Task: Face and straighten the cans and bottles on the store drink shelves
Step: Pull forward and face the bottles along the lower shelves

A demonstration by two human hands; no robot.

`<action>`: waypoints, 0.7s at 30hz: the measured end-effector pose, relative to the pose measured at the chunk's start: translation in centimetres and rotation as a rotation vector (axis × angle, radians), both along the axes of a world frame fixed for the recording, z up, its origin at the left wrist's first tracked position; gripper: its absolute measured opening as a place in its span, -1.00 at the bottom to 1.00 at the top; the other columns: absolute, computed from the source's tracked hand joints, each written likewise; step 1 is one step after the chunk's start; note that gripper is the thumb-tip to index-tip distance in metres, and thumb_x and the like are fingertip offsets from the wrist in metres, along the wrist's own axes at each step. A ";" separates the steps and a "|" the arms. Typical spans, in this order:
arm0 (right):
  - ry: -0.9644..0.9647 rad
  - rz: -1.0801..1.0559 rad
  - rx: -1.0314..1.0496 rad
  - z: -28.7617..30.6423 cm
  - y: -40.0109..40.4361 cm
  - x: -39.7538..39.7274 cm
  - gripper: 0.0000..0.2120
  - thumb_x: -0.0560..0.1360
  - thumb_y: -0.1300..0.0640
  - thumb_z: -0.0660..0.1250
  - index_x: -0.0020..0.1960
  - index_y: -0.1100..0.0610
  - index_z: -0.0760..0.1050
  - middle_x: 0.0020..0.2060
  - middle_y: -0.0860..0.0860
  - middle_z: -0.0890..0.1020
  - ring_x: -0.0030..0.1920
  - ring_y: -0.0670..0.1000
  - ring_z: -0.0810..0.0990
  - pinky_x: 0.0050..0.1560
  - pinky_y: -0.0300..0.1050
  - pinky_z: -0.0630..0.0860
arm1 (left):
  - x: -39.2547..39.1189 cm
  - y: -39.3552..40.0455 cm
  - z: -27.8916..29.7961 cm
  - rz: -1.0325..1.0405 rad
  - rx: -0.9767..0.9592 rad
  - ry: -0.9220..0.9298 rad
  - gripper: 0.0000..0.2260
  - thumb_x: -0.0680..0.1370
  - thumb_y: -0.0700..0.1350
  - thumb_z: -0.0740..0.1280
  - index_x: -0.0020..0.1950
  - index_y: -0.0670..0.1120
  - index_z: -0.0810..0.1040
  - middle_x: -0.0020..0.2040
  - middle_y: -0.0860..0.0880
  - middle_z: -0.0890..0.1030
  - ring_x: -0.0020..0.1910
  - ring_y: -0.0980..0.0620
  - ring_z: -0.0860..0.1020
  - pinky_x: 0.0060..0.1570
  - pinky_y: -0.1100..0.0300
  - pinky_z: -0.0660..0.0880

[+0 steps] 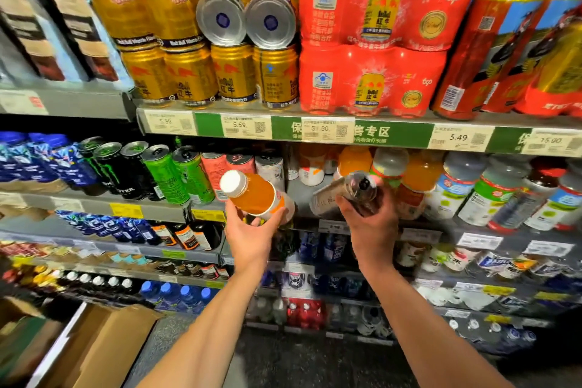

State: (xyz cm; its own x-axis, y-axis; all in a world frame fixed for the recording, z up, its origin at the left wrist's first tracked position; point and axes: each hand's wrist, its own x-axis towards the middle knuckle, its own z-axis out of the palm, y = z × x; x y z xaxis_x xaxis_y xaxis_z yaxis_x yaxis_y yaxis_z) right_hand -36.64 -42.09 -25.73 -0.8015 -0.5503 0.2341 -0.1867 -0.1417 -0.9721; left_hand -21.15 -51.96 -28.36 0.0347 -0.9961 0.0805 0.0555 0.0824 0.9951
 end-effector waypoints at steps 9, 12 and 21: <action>0.229 0.070 0.263 -0.7 -7.5 0.3 -0.51 0.38 0.17 0.53 0.25 0.15 0.45 0.03 -0.07 0.60 0.03 -0.09 0.57 -0.12 -0.57 0.36 | 4.0 -2.1 -0.6 -0.093 0.054 0.040 -0.36 0.30 -0.38 0.60 0.29 -0.04 0.47 0.13 -0.02 0.62 0.08 0.07 0.59 -0.16 0.42 0.56; 0.311 0.053 0.338 -0.5 -8.8 0.4 -0.54 0.35 0.15 0.54 0.17 0.16 0.46 -0.08 -0.07 0.55 -0.09 -0.06 0.51 -0.29 -0.42 0.30 | 4.7 -2.6 -1.2 -0.132 0.006 -0.016 -0.38 0.28 -0.37 0.61 0.23 0.01 0.48 0.08 0.07 0.62 0.02 0.21 0.60 -0.02 0.24 0.60; 0.296 0.055 0.456 -0.4 -11.1 1.1 -0.27 0.35 -0.03 0.53 0.42 0.17 0.35 0.01 0.02 0.55 0.01 0.03 0.52 -0.06 -0.15 0.40 | 6.4 -3.1 -1.8 -0.170 -0.155 -0.147 -0.41 0.29 -0.01 0.63 0.25 0.00 0.48 0.12 0.06 0.62 0.16 -0.02 0.59 0.08 -0.24 0.57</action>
State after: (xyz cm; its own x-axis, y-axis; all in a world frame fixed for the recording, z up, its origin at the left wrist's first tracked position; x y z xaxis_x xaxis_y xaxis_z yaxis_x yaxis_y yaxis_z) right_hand -35.53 -53.18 -26.15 -0.7048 -0.6879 0.1735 -0.4658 0.2644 -0.8445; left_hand -14.74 -55.02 -30.19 -0.1549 -0.9622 0.2241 -0.0626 0.2359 0.9698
